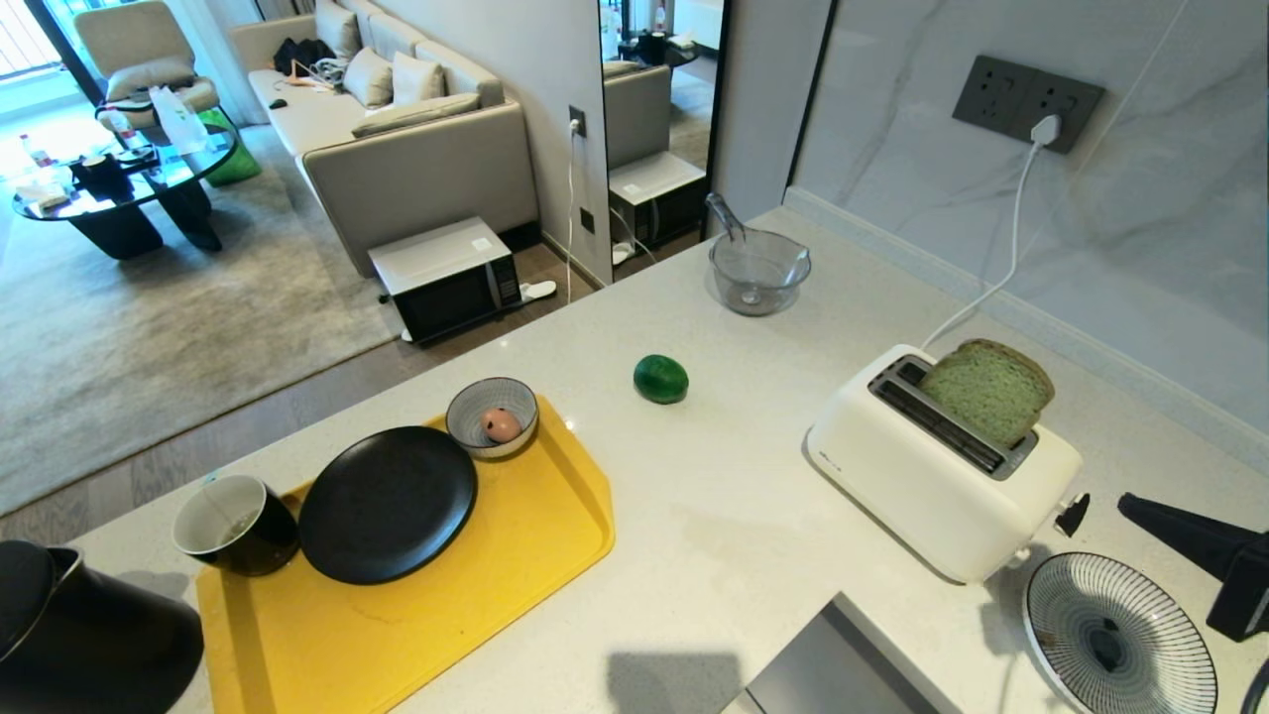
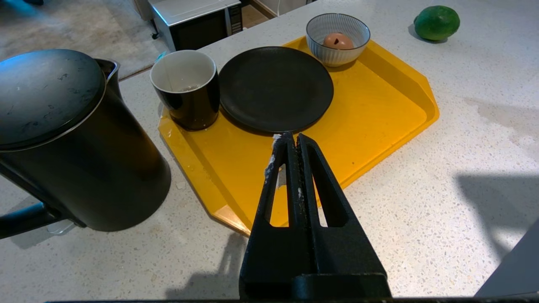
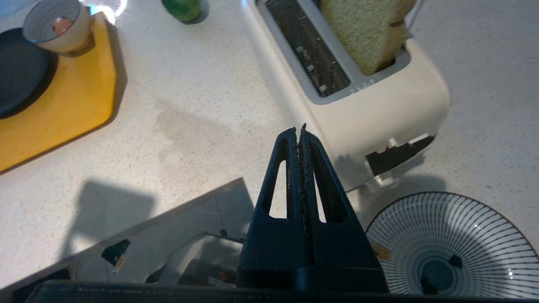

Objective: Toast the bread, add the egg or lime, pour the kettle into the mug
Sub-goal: Use a bread toaster

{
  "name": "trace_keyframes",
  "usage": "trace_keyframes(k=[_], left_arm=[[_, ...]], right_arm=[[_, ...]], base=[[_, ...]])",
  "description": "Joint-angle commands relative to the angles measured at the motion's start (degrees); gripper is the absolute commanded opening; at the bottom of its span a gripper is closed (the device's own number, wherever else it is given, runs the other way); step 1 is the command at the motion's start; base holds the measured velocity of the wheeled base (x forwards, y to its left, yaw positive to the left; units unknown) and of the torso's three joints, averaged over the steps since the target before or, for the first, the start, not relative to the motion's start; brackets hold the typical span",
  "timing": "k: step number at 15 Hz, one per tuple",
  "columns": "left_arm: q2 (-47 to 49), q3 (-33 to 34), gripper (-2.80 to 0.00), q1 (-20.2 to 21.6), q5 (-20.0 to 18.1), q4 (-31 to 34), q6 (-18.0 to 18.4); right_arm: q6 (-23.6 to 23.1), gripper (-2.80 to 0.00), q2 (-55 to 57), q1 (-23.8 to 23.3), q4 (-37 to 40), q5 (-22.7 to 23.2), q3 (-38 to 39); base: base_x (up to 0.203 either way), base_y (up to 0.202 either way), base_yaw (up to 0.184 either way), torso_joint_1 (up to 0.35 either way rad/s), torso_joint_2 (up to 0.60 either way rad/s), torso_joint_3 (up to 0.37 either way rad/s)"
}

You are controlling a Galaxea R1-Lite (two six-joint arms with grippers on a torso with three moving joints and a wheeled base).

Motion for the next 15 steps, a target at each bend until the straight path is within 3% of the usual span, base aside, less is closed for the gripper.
trace_keyframes(k=[1,5,10,15], left_arm=[[-0.1,0.8,-2.8,0.0,0.0,0.0,0.0],[-0.1,0.8,-2.8,0.0,0.0,0.0,0.0],[-0.1,0.8,-2.8,0.0,0.0,0.0,0.0],[-0.1,0.8,-2.8,0.0,0.0,0.0,0.0]], right_arm=[[0.0,-2.8,10.2,-3.7,-9.5,0.9,0.7],[-0.2,-2.8,14.3,-12.7,-17.3,7.8,4.4],[-0.8,-2.8,13.7,-13.3,-19.1,11.0,9.0],[-1.6,-2.8,14.8,-13.4,-19.0,12.2,8.4]], base=[[0.0,0.0,0.0,0.0,0.0,0.0],[0.0,0.0,0.0,0.0,0.0,0.0],[0.0,0.0,0.0,0.0,0.0,0.0],[0.0,0.0,0.0,0.0,0.0,0.0]])
